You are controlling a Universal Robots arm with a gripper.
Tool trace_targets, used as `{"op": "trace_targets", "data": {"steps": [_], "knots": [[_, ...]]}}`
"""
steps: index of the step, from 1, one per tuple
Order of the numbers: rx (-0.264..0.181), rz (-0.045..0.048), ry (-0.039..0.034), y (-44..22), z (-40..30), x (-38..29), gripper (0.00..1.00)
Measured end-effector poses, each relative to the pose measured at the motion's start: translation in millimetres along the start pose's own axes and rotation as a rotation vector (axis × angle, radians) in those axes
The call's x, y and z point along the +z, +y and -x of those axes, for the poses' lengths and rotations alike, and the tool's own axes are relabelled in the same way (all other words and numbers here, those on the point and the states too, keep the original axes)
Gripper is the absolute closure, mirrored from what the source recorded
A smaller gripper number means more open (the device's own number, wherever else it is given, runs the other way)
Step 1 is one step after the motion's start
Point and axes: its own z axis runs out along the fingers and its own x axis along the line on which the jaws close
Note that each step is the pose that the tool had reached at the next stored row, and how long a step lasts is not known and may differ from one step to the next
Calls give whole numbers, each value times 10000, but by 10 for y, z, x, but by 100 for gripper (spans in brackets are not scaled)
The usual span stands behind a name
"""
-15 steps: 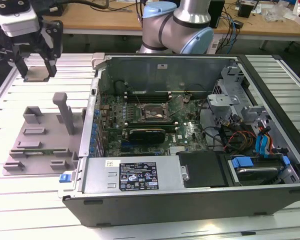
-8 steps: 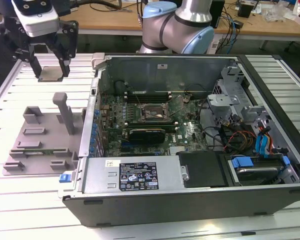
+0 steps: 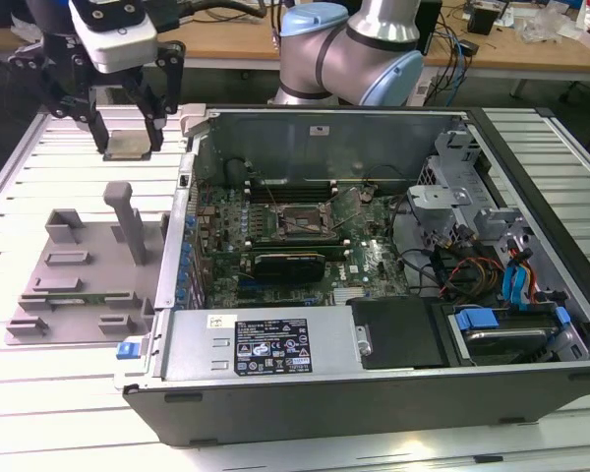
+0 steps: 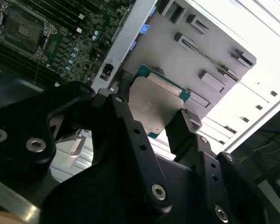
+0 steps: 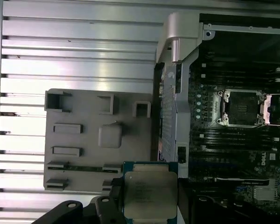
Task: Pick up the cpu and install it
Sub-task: 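Pick up the cpu and move it towards the insertion slot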
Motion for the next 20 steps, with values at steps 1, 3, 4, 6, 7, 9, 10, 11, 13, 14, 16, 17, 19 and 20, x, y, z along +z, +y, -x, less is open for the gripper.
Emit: {"op": "trace_targets", "data": {"steps": [1, 3, 4, 6, 7, 9, 10, 11, 13, 14, 16, 17, 19, 20], "knots": [[-1, -1, 0, -1, 18, 0, 45], [1, 0, 0, -3, 93, 1, 45], [1, 0, 0, -4, 110, 2, 45], [0, 0, 0, -7, 186, 3, 45], [0, 0, 0, -8, 218, 4, 45], [1, 0, 0, -10, 264, 4, 45], [0, 0, 0, -11, 295, 5, 45], [1, 0, 1, -11, 314, 5, 45], [0, 0, 0, -14, 379, 6, 45], [-1, 0, 0, -16, 421, 6, 45], [1, 0, 0, -18, 489, 8, 45], [1, 1, 0, -18, 507, 8, 45], [0, 0, 0, -20, 555, 8, 45], [0, 0, 0, -21, 575, 9, 45]]}}
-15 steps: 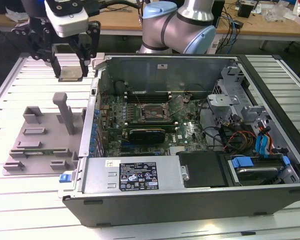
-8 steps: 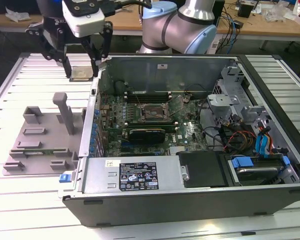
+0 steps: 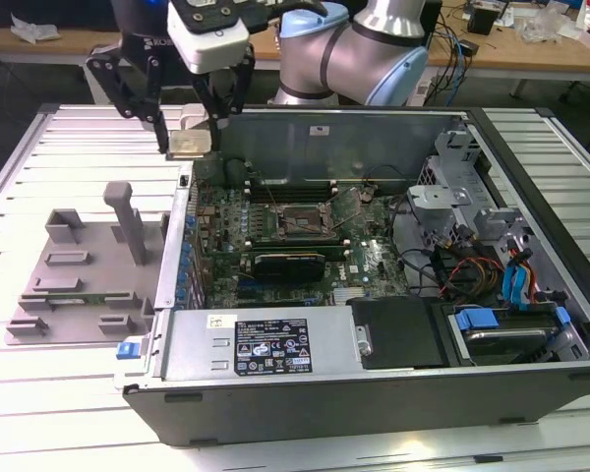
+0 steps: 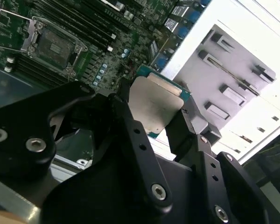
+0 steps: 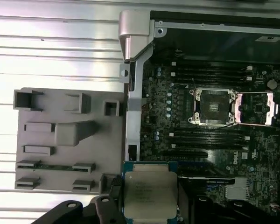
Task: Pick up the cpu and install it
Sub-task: 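Pick up the cpu and move it towards the insertion slot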
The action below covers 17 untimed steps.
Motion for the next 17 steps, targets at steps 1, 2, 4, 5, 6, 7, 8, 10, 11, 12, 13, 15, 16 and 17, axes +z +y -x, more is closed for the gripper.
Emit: {"op": "trace_targets", "data": {"steps": [1, 2, 4, 5, 6, 7, 8, 10, 11, 12, 13, 15, 16, 17], "knots": [[2, 0, 0, -2, 57, 1, 45], [2, 0, 0, -4, 106, 2, 45], [0, 0, 0, -7, 184, 3, 45], [2, 0, 0, -8, 233, 3, 45], [2, 0, 0, -9, 252, 4, 45], [1, 0, 0, -10, 269, 4, 45], [1, 0, 0, -11, 310, 5, 45], [1, 0, 0, -15, 421, 6, 45], [1, 0, 0, -17, 461, 7, 45], [0, 0, 0, -18, 498, 8, 45], [0, 0, 0, -19, 525, 8, 45], [2, -1, 0, -21, 589, 9, 45], [1, -1, 0, -22, 612, 9, 45], [0, 0, 0, -23, 630, 10, 45]]}}
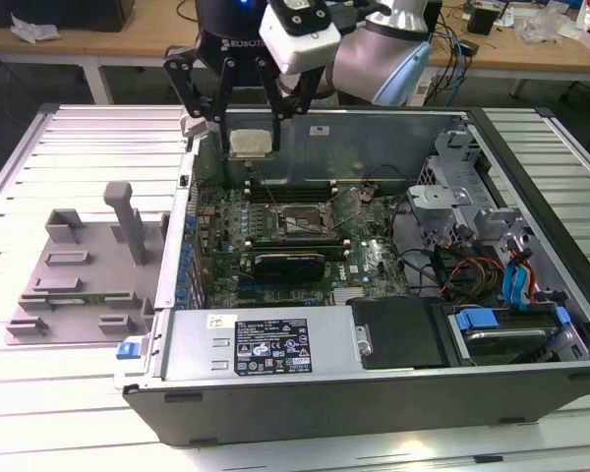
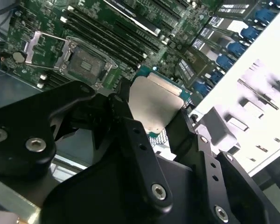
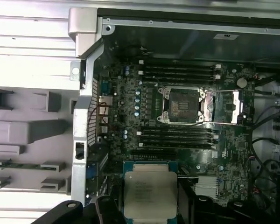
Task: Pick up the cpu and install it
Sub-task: 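Pick up the cpu and move it towards the insertion slot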
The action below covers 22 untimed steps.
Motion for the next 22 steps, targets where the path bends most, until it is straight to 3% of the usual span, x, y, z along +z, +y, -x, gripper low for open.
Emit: {"op": "trace_targets", "data": {"steps": [2, 5, 7, 10, 14, 19, 22], "knots": [[2, -1, 0, -2, 67, 1, 45], [2, 0, 0, -10, 263, 5, 45], [1, 1, 6, -11, 342, 37, 45], [1, 1, 12, -10, 385, 64, 45], [1, 2, 12, -9, 389, 72, 45], [1, -2, 32, -14, 501, 176, 45], [1, 0, 32, -15, 528, 235, 45]]}}
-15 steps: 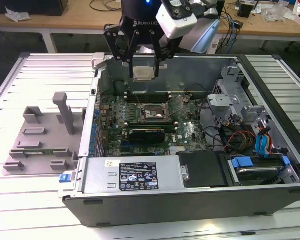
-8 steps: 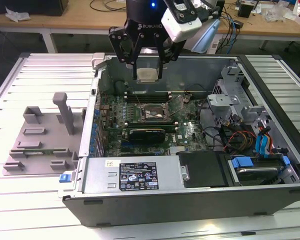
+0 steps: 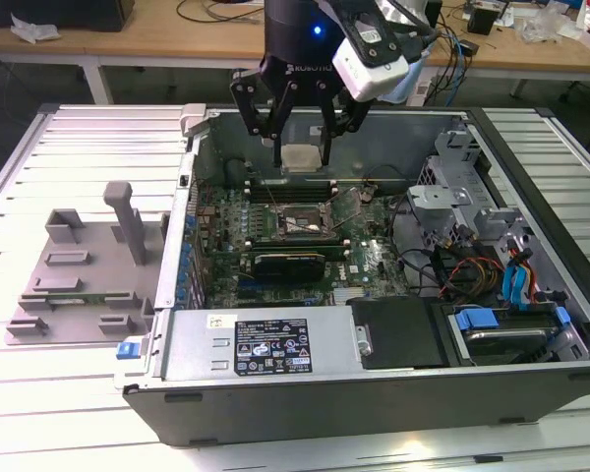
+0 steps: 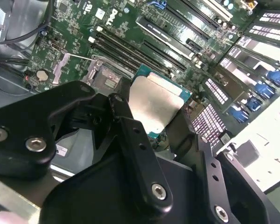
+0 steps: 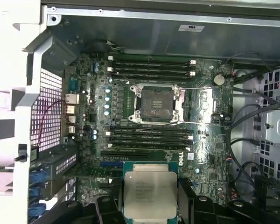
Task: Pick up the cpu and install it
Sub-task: 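Pick up the cpu and move it towards the insertion slot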
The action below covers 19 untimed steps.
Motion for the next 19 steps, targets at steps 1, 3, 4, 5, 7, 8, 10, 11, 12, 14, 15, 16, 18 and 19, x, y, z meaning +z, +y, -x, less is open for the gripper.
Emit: {"op": "trace_targets", "data": {"steps": [1, 3, 4, 5, 7, 8, 10, 11, 12, 14, 15, 16, 18, 19], "knots": [[0, 0, 0, 0, 5, 12, 45], [0, 0, 0, -1, 17, 39, 45], [-1, -1, 0, -1, 30, 72, 45], [0, -1, 1, -2, 39, 97, 45], [0, -1, 1, 1, 56, 153, 45], [1, -3, 1, 4, 58, 165, 45], [1, -1, 0, 38, 71, 214, 45], [1, -1, 0, 49, 72, 223, 45], [0, 0, 0, 62, 75, 233, 45], [0, 0, 0, 87, 79, 251, 45], [0, -1, 0, 110, 82, 262, 45], [0, -3, 1, 125, 85, 271, 45], [0, -1, 0, 160, 93, 290, 45], [0, -3, 0, 174, 96, 297, 45]]}}
